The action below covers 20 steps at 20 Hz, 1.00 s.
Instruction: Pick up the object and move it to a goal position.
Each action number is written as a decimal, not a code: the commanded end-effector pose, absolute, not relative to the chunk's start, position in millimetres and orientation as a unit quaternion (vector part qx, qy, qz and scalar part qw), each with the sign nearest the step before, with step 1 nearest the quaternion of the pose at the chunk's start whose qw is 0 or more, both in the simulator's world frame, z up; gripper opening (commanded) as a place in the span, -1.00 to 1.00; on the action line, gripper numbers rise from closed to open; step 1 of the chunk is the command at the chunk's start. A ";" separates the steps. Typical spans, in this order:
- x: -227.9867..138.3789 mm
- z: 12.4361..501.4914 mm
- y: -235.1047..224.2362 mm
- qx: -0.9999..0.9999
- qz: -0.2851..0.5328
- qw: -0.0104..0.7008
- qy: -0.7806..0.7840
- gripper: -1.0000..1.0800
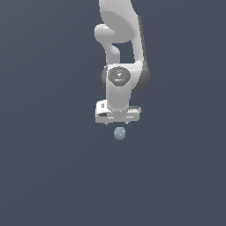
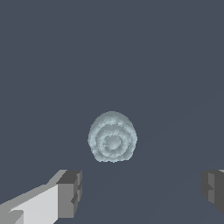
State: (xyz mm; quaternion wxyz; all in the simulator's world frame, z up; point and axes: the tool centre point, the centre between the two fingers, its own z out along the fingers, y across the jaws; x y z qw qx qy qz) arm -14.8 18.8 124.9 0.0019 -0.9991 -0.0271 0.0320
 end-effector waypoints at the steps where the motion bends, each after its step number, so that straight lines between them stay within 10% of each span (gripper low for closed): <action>1: -13.0 116.2 23.6 -0.999 0.025 0.001 -0.035 0.92; 20: -9.0 80.8 38.9 -0.998 0.001 0.000 -0.061 0.92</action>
